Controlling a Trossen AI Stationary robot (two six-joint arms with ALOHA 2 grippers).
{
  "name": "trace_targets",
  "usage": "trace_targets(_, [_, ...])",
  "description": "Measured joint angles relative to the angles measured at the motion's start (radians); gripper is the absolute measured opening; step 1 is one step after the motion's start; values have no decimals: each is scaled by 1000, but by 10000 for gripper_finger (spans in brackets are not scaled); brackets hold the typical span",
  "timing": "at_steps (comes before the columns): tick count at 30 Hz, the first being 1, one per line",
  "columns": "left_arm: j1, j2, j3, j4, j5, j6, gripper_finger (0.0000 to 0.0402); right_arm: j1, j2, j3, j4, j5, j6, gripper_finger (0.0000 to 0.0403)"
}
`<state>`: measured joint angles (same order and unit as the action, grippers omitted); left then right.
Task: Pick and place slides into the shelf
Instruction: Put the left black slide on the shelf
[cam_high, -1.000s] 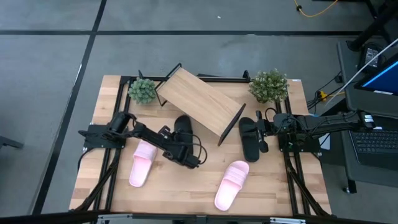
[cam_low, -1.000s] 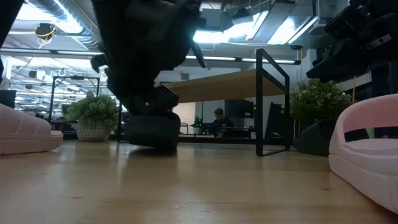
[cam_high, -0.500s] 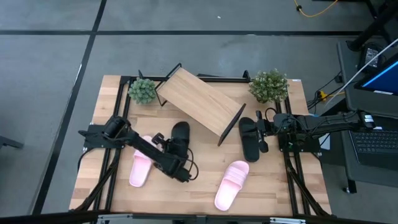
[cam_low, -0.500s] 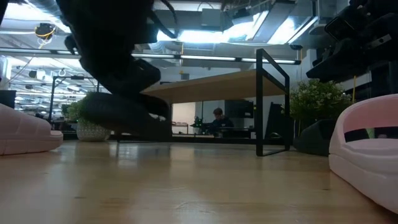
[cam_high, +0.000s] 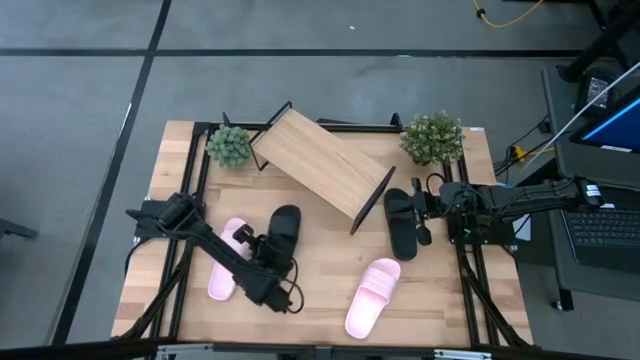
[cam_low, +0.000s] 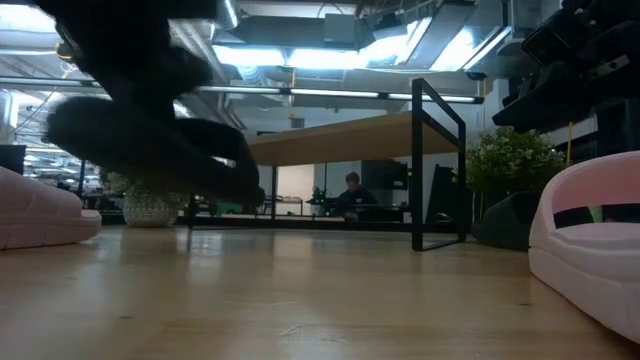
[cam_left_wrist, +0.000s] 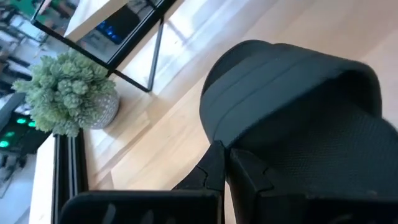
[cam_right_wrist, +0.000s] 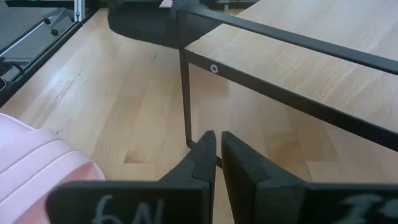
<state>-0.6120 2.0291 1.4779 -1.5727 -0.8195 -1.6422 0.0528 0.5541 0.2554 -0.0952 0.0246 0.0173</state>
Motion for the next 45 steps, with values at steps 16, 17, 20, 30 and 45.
trace_targets(16, [-62, -70, 4, 2, -112, 8, 0, 0, 0, 0, 0, 0, -4, 29])
trace_targets(17, [-65, -70, 4, 2, -116, 11, 0, 0, 0, 0, 0, 0, -6, 29])
trace_targets(20, [-69, -70, 4, 2, -116, 10, 0, 0, 0, 0, 0, 0, -22, 29])
trace_targets(30, [-75, -82, 4, 2, -170, 5, 0, 0, 0, 0, 0, 0, -26, 29])
trace_targets(45, [-32, -220, 4, 2, -385, 148, 0, 0, 0, 0, 0, 0, -26, 29])
